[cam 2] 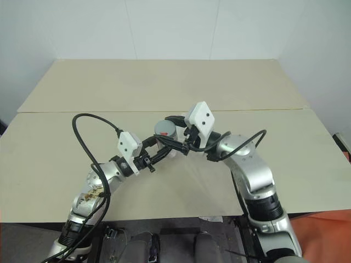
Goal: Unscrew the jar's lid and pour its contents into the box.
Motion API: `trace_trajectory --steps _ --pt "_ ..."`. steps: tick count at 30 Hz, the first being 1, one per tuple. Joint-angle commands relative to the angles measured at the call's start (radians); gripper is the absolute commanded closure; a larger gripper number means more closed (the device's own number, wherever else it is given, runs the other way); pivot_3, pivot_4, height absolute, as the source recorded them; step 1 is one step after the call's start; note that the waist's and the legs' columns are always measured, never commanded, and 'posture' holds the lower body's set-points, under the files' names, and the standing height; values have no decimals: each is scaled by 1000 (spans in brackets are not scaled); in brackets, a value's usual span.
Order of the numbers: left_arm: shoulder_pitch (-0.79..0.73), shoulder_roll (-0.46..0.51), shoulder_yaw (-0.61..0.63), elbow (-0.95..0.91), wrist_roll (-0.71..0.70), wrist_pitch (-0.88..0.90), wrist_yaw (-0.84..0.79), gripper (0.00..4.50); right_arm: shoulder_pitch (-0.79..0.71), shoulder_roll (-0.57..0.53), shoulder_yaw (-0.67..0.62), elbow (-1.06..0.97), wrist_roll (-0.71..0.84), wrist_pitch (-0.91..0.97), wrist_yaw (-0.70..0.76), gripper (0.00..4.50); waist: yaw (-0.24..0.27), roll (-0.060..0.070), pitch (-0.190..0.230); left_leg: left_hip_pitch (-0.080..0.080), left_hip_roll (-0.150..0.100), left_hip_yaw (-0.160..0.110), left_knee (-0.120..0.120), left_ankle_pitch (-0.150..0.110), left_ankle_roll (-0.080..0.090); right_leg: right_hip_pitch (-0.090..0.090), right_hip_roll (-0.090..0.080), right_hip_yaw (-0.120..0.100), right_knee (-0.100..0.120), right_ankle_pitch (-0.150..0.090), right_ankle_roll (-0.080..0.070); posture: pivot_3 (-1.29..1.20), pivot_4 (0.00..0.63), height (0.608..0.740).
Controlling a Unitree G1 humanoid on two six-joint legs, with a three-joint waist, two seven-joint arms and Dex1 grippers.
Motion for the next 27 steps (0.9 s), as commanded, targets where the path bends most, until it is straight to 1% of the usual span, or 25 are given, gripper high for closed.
trace_trajectory --steps 1,4,7,11,14,19,20,21,22,23,24,25,26,27 --pt "-11 -7 6 -52 -12 -28 4 2579 -68 -17 16 94 58 -100 222 1706 0 0 0 0 0 0 0 0 0 0 0 0 0 0 0 0 150 740" --pt "-7 -12 -3 -56 -13 -35 1 2579 -147 -16 17 235 83 -147 390 1706 0 0 0 0 0 0 0 0 0 0 0 0 0 0 0 0 150 740" --pt "-6 -16 -10 -55 -9 -39 1 2579 -212 8 16 354 77 -197 487 1706 0 0 0 0 0 0 0 0 0 0 0 0 0 0 0 0 150 740" --pt "-8 -14 -17 -53 -5 -41 -6 2579 -320 43 52 536 30 -270 637 1706 0 0 0 0 0 0 -1 0 0 0 0 0 0 0 0 0 150 740" --pt "-8 -12 -17 -52 -7 -42 -9 2579 -363 54 67 614 18 -304 684 1706 0 0 0 0 0 0 -1 0 0 0 0 0 0 0 0 0 150 740" --pt "-7 -9 -15 -47 -4 -49 -6 2579 -390 67 73 688 -3 -363 689 1706 1 0 0 0 0 0 -1 0 0 0 -1 0 0 0 0 0 150 740" --pt "-5 -9 -14 -47 -4 -50 -6 2579 -392 69 65 695 -4 -357 685 1706 1 0 0 0 0 0 -1 0 0 0 -1 0 0 0 0 0 150 740" --pt "-5 -9 -13 -47 -4 -50 -5 2579 -402 67 57 706 2 -309 678 1706 1 0 0 0 0 0 -1 0 0 0 -1 0 0 0 0 0 150 740" --pt "-4 -9 -13 -47 -3 -51 -4 2579 -408 68 48 713 7 -276 663 1148 1 0 0 0 0 0 -1 0 0 0 -1 0 0 0 0 0 150 740" --pt "-3 -9 -12 -46 -3 -51 -3 2579 -419 64 38 715 18 -216 643 957 1 0 0 0 0 0 -1 0 0 -1 -1 0 0 0 0 0 150 740" --pt "-2 -8 -12 -45 -3 -53 -3 2579 -413 54 31 697 27 -201 651 673 1 0 0 0 0 0 -1 0 0 -1 -1 0 0 0 0 0 150 740" --pt "-1 -7 -11 -42 -3 -54 -4 2579 -401 45 27 675 28 -199 656 486 1 0 0 0 0 0 -1 0 0 -1 -1 0 0 0 0 0 150 740" --pt "-1 -6 -10 -38 -4 -56 -5 2579 -386 34 23 648 33 -192 663 71 1 0 0 0 0 0 -1 0 0 -1 -1 0 0 0 0 0 150 740" --pt "-2 -6 -8 -34 -5 -55 -5 2579 -371 25 17 625 38 -190 666 24 3 0 0 0 0 0 -1 0 0 -1 -1 0 0 0 0 0 150 740"
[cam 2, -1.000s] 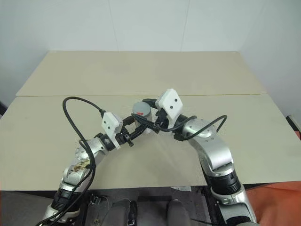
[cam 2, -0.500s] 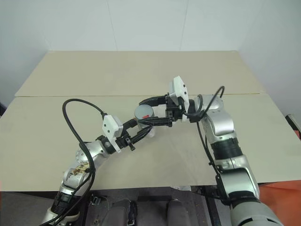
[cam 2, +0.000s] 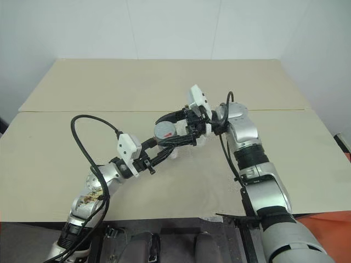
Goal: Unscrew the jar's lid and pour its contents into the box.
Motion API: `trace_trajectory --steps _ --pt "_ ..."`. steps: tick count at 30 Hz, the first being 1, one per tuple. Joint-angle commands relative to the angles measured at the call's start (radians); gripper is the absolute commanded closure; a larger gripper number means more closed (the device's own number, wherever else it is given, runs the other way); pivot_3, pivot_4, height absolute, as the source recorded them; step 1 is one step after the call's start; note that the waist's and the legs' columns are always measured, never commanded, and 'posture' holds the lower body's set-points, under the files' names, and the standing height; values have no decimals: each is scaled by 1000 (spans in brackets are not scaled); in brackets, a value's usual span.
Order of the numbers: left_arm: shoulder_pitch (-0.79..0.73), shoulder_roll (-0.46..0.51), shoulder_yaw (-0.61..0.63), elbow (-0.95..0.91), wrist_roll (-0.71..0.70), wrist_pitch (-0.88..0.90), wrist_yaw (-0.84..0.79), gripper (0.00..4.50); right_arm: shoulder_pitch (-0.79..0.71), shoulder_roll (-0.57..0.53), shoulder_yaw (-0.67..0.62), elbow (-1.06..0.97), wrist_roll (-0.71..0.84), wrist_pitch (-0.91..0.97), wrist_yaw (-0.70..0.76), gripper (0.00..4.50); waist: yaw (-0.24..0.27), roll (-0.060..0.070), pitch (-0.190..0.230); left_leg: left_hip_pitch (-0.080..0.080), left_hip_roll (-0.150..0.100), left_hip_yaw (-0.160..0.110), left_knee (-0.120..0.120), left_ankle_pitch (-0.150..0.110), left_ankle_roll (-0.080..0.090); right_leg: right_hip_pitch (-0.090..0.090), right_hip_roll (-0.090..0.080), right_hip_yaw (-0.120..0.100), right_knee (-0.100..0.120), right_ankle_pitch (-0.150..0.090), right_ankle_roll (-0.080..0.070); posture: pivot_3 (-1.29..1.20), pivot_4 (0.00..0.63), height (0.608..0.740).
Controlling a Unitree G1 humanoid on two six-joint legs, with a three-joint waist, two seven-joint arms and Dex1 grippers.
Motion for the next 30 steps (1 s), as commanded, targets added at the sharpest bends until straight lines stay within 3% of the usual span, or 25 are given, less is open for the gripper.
trace_trajectory --steps 1,9,12,21,30 --pt "-11 4 7 -21 0 -25 -1 2579 31 -38 -36 -113 37 32 32 24 3 0 0 0 0 0 0 0 0 0 0 0 0 0 0 0 150 740" --pt "-28 0 6 18 14 -43 8 2579 231 -46 -117 -469 33 77 -282 24 2 0 0 0 0 0 -1 0 0 -1 -1 0 0 0 0 0 150 740" --pt "-30 -15 10 20 0 -41 14 2579 299 27 -169 -635 52 149 -535 24 -1 0 0 0 0 0 -1 0 0 -1 -1 0 0 0 0 0 150 740" --pt "-43 -29 9 46 30 -62 30 2579 494 93 -57 -1022 -125 265 -932 24 0 0 0 0 -1 0 -1 0 0 -1 0 0 0 0 0 0 150 740" --pt "-55 -43 15 71 73 -94 77 2579 595 154 61 -1146 -349 315 -1217 24 0 0 0 0 -1 0 0 0 0 -1 0 0 0 0 0 0 150 740"
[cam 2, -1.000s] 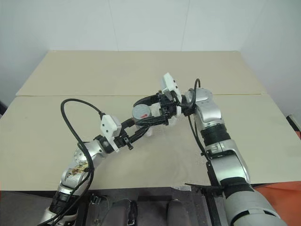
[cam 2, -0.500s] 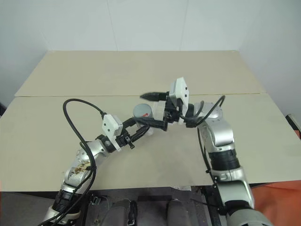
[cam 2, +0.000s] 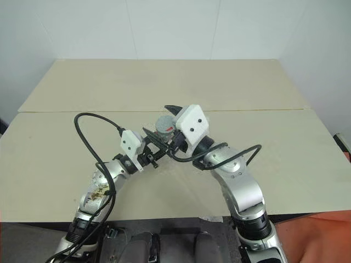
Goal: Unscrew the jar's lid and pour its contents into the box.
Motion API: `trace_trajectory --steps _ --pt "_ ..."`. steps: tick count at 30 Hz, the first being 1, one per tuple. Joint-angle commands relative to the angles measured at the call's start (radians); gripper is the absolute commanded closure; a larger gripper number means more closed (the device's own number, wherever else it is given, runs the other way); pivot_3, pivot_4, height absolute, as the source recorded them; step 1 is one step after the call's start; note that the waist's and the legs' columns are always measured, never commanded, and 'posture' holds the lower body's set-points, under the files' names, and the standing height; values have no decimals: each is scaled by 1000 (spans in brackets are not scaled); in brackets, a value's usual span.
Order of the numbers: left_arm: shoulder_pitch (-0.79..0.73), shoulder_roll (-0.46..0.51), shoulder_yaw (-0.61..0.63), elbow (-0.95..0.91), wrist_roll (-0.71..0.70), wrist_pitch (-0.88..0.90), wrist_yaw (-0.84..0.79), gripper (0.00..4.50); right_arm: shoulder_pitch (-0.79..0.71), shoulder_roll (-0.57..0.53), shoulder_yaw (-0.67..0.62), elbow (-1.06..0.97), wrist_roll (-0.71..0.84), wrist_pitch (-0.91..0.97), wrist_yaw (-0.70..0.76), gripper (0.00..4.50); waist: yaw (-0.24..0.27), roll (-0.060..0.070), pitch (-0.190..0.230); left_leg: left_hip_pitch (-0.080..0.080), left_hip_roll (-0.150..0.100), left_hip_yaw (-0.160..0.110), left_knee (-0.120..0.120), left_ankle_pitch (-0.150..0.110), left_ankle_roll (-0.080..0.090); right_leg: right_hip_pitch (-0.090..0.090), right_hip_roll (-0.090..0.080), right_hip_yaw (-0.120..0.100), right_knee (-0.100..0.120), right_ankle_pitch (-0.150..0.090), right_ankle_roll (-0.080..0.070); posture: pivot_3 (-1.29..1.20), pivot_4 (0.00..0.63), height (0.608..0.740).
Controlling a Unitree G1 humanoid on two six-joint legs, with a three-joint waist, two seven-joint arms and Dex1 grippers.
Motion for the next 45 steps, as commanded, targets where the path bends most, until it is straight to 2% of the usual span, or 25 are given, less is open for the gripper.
trace_trajectory --steps 1,3,15,16,17,20,21,28,33,38,45 --pt "-10 -2 7 -10 8 -36 9 2579 30 18 7 -54 -40 0 -67 24 0 0 0 0 0 0 0 0 0 0 0 0 0 0 0 0 150 740" --pt "-8 -3 7 -11 9 -38 10 2579 40 47 -10 -60 -27 20 -94 24 0 0 0 0 0 0 0 0 0 0 0 0 0 0 0 0 150 740" --pt "0 -11 -2 -18 17 -40 22 2579 49 45 -1 -52 -12 16 -81 24 0 0 0 0 0 0 0 0 0 0 0 0 0 0 0 0 150 740" --pt "-1 -13 -2 -18 17 -40 23 2579 49 44 1 -49 -12 13 -79 386 0 0 0 0 0 0 0 0 0 0 0 0 0 0 0 0 150 740" --pt "-1 -14 -3 -19 17 -39 24 2579 50 45 1 -50 -8 13 -78 530 0 0 0 0 0 0 0 0 0 0 0 0 0 0 0 0 150 740" --pt "-1 -15 -3 -19 18 -39 23 2579 52 45 2 -50 -3 14 -75 1557 0 0 0 0 0 0 0 0 0 0 0 0 0 0 0 0 150 740" --pt "-2 -15 -3 -18 18 -40 22 2579 51 45 2 -49 -1 14 -75 1719 0 0 0 0 0 0 0 0 0 0 0 0 0 0 0 0 150 740" --pt "-2 -6 2 -15 13 -40 13 2579 50 38 2 -48 -1 15 -72 1720 0 0 0 0 0 0 0 0 0 0 0 0 0 0 0 0 150 740" --pt "-3 0 1 -10 5 -42 -5 2579 30 9 -36 -23 55 6 -8 1720 -1 0 0 0 0 0 0 0 0 0 0 0 0 0 0 0 150 740" --pt "0 -4 -3 -13 7 -43 -7 2579 -26 -49 -93 48 162 -19 125 1720 -1 0 0 0 0 0 0 0 0 1 0 0 0 0 0 0 150 740" --pt "-3 1 -4 -5 10 -51 -19 2579 -160 -132 -132 271 290 -76 380 1720 -2 0 0 0 0 0 0 0 0 1 1 0 -1 0 0 0 150 740"
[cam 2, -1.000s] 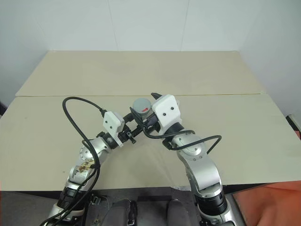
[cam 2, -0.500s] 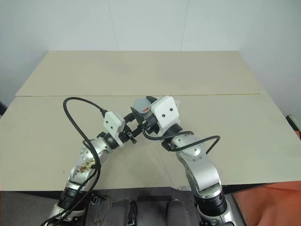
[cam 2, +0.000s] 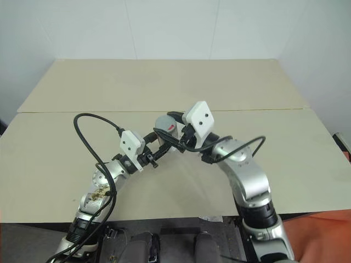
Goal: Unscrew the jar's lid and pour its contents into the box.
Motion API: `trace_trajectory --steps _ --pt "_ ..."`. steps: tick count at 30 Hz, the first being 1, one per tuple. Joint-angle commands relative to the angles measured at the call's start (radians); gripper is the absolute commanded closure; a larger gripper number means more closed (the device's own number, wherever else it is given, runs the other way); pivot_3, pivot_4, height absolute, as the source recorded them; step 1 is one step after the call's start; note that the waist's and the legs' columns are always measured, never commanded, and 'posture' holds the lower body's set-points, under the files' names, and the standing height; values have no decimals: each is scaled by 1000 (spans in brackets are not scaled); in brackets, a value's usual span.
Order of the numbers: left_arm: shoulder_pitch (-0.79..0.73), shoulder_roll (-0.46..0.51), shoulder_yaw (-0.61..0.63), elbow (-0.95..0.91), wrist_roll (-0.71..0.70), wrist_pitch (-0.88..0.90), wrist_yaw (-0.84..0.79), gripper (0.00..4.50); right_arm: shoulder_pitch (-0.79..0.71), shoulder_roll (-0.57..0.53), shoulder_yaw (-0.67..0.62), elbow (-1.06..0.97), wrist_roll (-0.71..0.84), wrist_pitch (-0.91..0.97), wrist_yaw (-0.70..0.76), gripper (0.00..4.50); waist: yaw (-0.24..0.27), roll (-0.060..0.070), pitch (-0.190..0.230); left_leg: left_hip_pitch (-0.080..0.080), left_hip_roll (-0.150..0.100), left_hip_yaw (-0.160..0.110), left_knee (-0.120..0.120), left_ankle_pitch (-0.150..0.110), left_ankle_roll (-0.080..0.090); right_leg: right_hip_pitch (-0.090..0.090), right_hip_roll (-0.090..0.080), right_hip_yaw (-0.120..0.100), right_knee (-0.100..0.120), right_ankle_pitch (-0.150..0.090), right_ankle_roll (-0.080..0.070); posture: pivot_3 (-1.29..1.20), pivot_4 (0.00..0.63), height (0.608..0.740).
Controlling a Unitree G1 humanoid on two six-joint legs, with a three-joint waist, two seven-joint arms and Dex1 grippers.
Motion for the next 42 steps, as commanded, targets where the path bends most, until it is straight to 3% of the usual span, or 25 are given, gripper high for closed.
trace_trajectory --steps 1,5,20,28,35,36,39,42 --pt "-9 2 -6 -18 -5 -31 -15 2579 -68 -17 -36 88 79 -77 142 1720 0 0 0 0 0 0 0 0 0 0 0 0 0 0 0 0 150 740" --pt "-16 7 2 -17 -3 -37 -9 2579 -184 -44 -26 281 125 -151 374 1720 0 0 0 0 0 0 0 0 0 0 0 0 0 0 0 0 150 740" --pt "3 5 -15 -39 -3 -40 -3 2579 -549 23 20 918 75 -478 932 1720 0 0 0 0 0 1 -1 0 0 0 0 0 0 0 0 0 150 740" --pt "2 9 -15 -39 -6 -40 -7 2579 -662 4 139 1121 109 -623 944 1720 0 0 0 0 0 1 -1 0 0 -1 -1 0 0 0 0 0 150 740" --pt "6 9 -12 -42 -8 -37 -5 2579 -680 -4 120 1166 114 -631 944 1720 0 0 0 0 0 1 -1 0 0 -1 -1 0 0 0 0 0 150 740" --pt "8 8 -12 -43 -8 -38 -4 2579 -670 -20 116 1144 130 -603 944 1004 1 1 0 0 0 1 -1 0 0 -1 -2 0 0 0 0 0 150 740" --pt "11 8 -14 -44 -7 -38 0 2579 -635 -46 77 1088 155 -568 944 150 3 0 0 0 0 1 -1 0 0 -1 -2 0 0 0 0 0 150 740" --pt "12 9 -14 -41 -9 -39 1 2579 -575 -49 -2 998 169 -564 873 62 3 1 0 0 0 0 -1 0 0 -1 -2 0 0 0 0 0 150 740"
